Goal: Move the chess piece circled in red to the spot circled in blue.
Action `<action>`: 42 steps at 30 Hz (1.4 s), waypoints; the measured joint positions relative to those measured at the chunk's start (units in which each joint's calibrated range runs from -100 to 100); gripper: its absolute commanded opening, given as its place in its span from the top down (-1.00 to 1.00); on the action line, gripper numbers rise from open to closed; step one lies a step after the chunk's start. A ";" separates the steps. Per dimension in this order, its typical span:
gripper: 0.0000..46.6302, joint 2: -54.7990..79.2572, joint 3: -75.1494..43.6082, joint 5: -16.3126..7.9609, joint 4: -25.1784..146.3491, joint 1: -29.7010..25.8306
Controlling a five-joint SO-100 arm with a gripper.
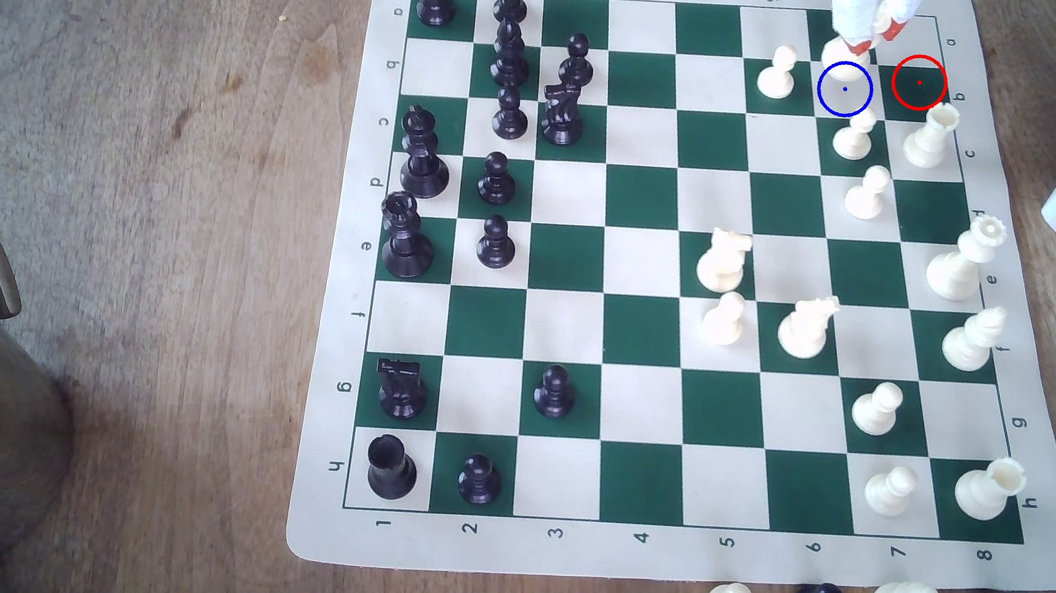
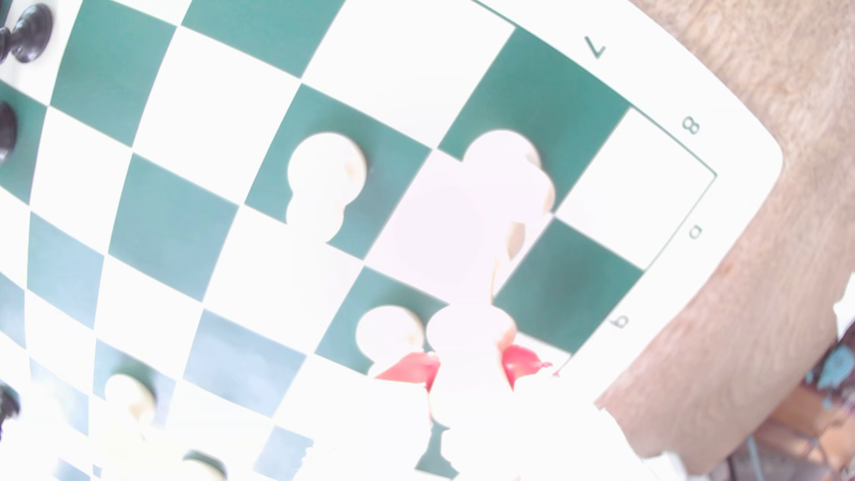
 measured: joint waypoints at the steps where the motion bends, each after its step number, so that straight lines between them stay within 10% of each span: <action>1: 0.99 0.00 0.00 0.00 -0.16 0.00; 19: 0.99 -0.08 5.60 -0.15 -3.35 -1.84; 26: 0.39 -0.08 5.78 -0.15 -3.59 -1.77; 42: 0.27 0.00 5.87 -0.15 -2.23 -0.52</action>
